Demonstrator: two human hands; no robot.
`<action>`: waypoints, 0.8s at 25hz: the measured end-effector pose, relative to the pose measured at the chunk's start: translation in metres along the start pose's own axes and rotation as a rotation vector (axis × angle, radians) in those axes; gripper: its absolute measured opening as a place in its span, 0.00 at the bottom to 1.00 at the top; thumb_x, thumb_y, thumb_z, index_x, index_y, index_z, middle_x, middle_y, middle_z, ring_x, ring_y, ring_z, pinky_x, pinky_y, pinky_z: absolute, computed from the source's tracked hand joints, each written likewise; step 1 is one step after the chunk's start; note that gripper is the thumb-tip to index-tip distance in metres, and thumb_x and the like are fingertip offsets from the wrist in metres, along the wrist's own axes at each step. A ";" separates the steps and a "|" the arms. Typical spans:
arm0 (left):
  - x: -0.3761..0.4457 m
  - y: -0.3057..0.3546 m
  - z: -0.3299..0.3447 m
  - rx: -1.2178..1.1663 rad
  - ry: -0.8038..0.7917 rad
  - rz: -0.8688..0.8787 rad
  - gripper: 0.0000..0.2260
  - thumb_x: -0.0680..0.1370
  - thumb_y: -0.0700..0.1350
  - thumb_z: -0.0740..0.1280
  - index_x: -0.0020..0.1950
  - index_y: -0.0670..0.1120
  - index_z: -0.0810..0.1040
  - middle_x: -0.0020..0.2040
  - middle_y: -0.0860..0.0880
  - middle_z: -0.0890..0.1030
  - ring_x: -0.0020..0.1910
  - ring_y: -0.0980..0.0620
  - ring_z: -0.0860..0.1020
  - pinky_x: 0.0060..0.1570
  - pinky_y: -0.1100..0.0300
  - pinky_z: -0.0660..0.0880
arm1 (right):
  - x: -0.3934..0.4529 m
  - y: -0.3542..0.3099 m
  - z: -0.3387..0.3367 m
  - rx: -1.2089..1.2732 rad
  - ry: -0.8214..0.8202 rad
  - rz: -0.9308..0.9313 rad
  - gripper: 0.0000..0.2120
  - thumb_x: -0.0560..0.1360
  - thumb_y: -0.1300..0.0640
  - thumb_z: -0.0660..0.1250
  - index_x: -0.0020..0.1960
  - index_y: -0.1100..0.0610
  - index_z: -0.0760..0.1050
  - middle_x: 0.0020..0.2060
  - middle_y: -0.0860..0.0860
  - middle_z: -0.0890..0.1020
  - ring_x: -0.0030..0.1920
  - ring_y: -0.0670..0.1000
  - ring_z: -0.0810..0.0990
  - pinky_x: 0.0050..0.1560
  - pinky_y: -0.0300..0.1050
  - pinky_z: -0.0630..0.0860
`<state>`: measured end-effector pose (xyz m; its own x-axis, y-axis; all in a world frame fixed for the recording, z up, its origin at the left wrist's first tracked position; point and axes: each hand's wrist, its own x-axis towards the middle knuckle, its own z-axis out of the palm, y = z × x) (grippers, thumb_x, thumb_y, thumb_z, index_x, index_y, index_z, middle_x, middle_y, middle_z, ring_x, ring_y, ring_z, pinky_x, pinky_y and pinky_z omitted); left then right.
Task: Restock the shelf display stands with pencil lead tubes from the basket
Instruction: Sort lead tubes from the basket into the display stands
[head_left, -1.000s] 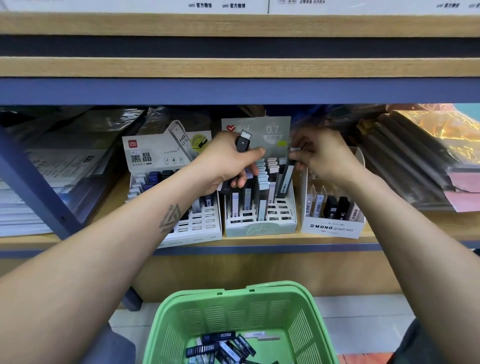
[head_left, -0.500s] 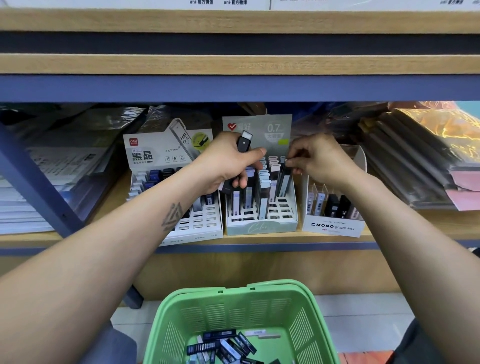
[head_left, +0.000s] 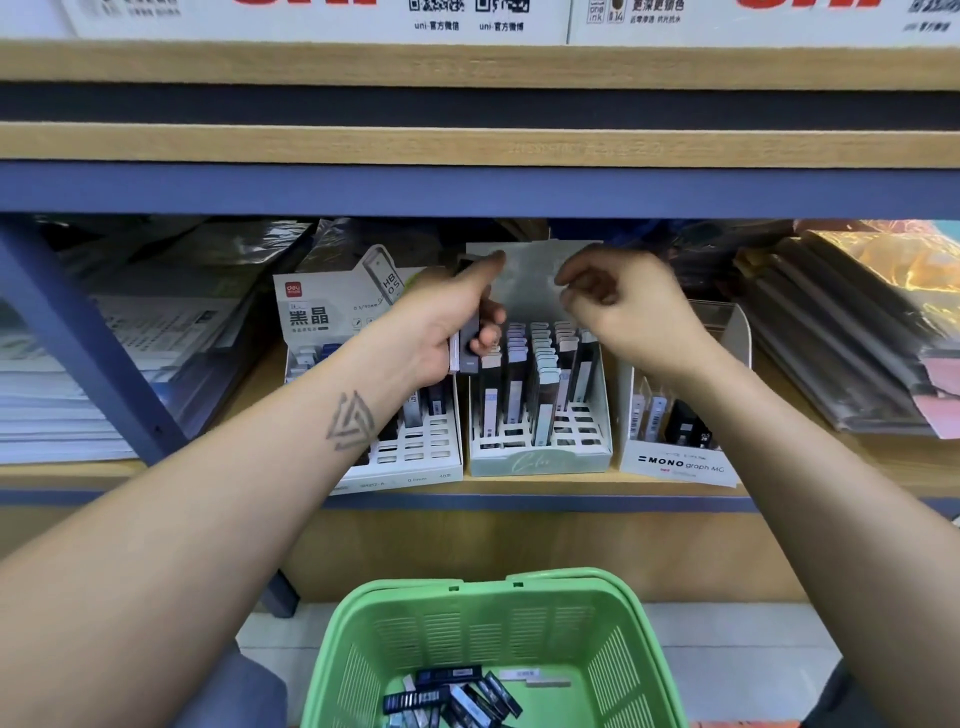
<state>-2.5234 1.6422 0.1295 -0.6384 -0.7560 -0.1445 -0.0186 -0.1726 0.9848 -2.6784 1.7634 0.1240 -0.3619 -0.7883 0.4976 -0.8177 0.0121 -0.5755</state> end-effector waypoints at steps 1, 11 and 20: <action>0.000 0.002 -0.002 -0.062 -0.007 -0.064 0.16 0.82 0.55 0.66 0.42 0.46 0.69 0.27 0.47 0.73 0.19 0.53 0.67 0.21 0.66 0.61 | 0.000 -0.011 0.002 0.091 -0.039 0.019 0.04 0.76 0.60 0.70 0.50 0.55 0.81 0.42 0.50 0.83 0.42 0.49 0.81 0.47 0.48 0.79; 0.002 0.003 -0.008 -0.307 0.183 -0.073 0.14 0.85 0.49 0.63 0.55 0.39 0.81 0.44 0.41 0.80 0.37 0.44 0.78 0.50 0.44 0.80 | -0.015 -0.058 0.045 0.132 -0.317 -0.042 0.09 0.70 0.50 0.79 0.41 0.52 0.81 0.33 0.49 0.83 0.30 0.41 0.76 0.36 0.43 0.76; -0.005 0.016 -0.025 -0.216 0.008 -0.052 0.10 0.82 0.51 0.65 0.44 0.48 0.74 0.32 0.50 0.73 0.24 0.54 0.69 0.26 0.64 0.66 | -0.005 -0.043 0.026 0.376 -0.215 0.305 0.06 0.73 0.63 0.68 0.39 0.59 0.81 0.30 0.54 0.84 0.25 0.48 0.76 0.24 0.38 0.68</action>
<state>-2.5010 1.6274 0.1437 -0.6344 -0.7478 -0.1960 0.1151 -0.3421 0.9326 -2.6297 1.7511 0.1296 -0.4257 -0.8924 0.1497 -0.4582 0.0700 -0.8861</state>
